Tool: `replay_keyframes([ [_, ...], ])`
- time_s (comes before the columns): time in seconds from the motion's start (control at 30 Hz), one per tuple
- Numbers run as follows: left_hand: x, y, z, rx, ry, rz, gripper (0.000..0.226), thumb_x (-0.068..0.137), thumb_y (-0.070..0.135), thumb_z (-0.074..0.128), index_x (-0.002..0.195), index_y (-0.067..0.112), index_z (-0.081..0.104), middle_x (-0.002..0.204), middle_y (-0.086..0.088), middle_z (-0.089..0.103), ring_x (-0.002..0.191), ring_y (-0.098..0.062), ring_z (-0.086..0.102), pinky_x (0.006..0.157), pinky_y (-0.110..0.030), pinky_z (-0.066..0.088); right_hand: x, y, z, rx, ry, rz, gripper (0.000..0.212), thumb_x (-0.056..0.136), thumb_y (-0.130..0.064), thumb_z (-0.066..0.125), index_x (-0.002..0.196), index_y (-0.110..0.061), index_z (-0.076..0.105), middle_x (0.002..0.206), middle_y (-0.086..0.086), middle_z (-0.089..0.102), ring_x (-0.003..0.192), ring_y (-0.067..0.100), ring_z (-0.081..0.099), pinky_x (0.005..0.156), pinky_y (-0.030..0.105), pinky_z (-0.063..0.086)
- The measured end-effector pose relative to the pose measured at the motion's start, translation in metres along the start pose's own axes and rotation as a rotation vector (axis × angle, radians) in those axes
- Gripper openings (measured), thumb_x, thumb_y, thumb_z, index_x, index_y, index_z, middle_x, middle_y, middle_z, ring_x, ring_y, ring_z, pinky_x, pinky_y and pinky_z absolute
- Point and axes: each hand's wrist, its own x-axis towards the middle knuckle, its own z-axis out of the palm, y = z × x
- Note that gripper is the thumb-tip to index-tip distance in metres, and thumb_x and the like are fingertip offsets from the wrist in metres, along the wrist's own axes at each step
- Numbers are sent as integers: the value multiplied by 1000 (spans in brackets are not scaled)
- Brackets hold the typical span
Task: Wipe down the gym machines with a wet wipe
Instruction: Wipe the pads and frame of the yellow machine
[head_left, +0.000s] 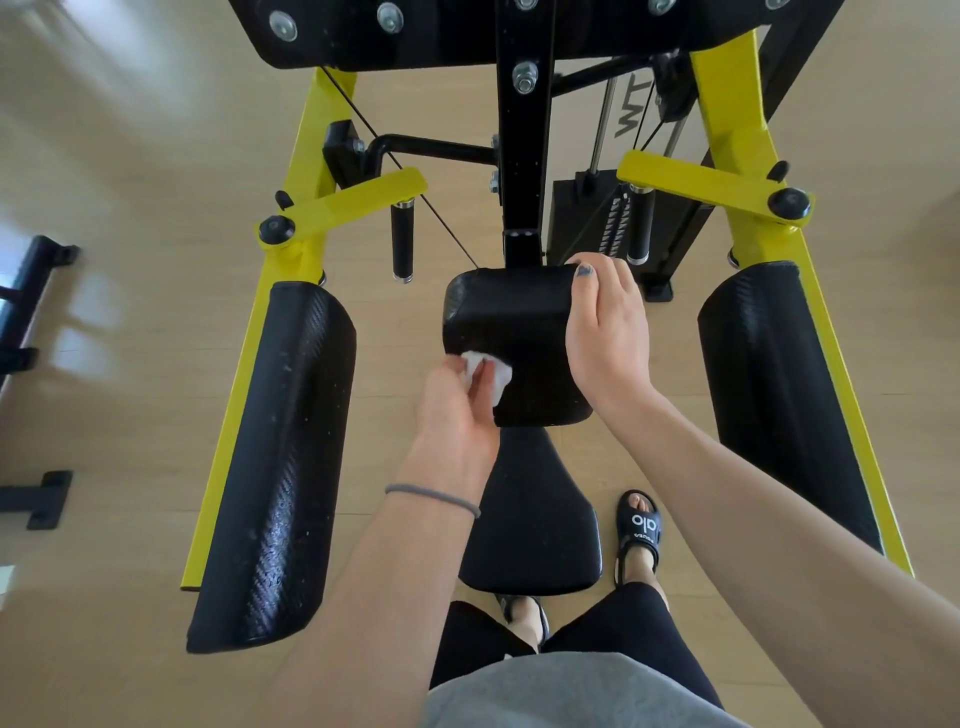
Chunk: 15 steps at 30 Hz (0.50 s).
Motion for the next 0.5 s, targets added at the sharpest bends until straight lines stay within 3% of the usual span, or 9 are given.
replay_keyframes([
  [0.1, -18, 12, 11, -86, -89, 141, 27, 101, 15, 57, 126, 5, 56, 115, -7, 59, 103, -12, 57, 101, -27, 50, 0, -1, 0, 3, 0, 1, 34, 109, -30, 32, 126, -20, 59, 111, -12, 52, 108, 8, 50, 88, 18, 37],
  [0.17, -21, 13, 15, -198, -119, 128, 26, 98, 14, 62, 123, 10, 59, 110, -3, 61, 104, -11, 61, 101, -29, 52, 0, -1, 0, 5, -3, -2, 33, 109, -30, 32, 126, -20, 59, 110, -12, 52, 108, 8, 50, 89, 19, 38],
  [0.27, -19, 3, 12, -145, 32, 96, 13, 91, 13, 71, 98, 20, 62, 109, -3, 64, 104, -13, 63, 91, -25, 51, 0, 0, 1, 0, 4, -8, 33, 109, -30, 32, 126, -20, 59, 110, -12, 52, 107, 9, 51, 86, 15, 37],
  [0.33, -17, -2, 11, -180, 48, 54, 10, 93, 10, 69, 95, 17, 63, 108, -4, 65, 103, -14, 66, 91, -24, 51, -1, 1, 1, 3, 0, -11, 34, 108, -30, 32, 126, -20, 59, 111, -11, 52, 107, 9, 51, 84, 13, 36],
  [0.4, -12, -4, 7, -175, 33, 10, 11, 94, 9, 66, 105, 6, 65, 109, -8, 70, 102, -16, 70, 101, -28, 51, -1, 2, 0, 7, -5, -14, 34, 108, -30, 32, 126, -20, 59, 111, -11, 53, 107, 8, 51, 83, 12, 35],
  [0.5, 4, -15, -7, -117, -98, -39, 7, 94, 6, 58, 96, 1, 62, 92, -9, 69, 102, -18, 71, 112, -38, 43, -1, 0, -1, 14, -10, -19, 34, 108, -29, 32, 126, -19, 59, 112, -10, 54, 108, 9, 51, 85, 16, 38],
])
